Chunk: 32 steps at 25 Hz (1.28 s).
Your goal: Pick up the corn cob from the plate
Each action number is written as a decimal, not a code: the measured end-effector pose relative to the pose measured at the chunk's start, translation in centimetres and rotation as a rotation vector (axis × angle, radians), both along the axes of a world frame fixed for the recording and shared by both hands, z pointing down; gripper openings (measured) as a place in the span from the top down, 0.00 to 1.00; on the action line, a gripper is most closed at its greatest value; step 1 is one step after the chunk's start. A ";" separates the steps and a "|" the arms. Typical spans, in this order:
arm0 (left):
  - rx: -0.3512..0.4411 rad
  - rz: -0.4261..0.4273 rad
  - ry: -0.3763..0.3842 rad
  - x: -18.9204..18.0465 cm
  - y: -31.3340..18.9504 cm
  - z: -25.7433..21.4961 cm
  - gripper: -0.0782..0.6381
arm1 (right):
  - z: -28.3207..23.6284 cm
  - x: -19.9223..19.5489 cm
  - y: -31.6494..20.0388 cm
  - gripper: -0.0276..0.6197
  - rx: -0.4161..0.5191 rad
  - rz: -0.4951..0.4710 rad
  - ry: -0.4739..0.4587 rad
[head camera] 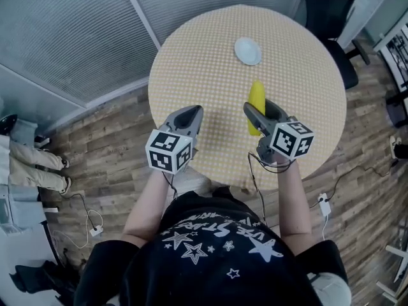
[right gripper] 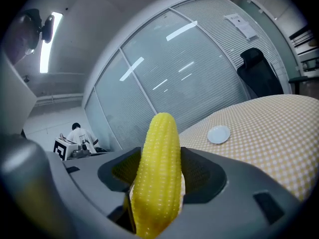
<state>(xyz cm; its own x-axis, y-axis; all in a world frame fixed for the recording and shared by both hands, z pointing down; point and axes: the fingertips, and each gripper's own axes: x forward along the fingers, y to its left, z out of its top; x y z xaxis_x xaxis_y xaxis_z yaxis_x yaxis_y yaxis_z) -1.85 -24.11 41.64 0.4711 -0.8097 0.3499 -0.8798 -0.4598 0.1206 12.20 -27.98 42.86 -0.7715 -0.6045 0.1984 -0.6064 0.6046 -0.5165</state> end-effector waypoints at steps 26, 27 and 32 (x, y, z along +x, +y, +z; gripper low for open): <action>0.094 0.194 0.081 -8.4 18.7 -3.6 0.88 | -3.9 -6.8 21.3 0.55 0.042 0.260 -0.015; 0.097 0.202 0.086 -8.8 19.7 -3.7 0.88 | -3.9 -7.1 22.5 0.55 0.039 0.269 -0.014; 0.107 0.234 0.110 -10.5 24.0 -4.0 0.88 | -4.3 -8.8 28.0 0.55 0.033 0.297 -0.024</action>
<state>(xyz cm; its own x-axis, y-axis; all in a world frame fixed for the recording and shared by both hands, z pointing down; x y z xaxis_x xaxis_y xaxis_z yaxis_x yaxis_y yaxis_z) -12.31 -0.10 37.62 0.6799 -0.7043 0.2043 -0.7327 -0.6641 0.1490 3.40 0.01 38.61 -0.5644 -0.8100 0.1588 -0.7471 0.4195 -0.5156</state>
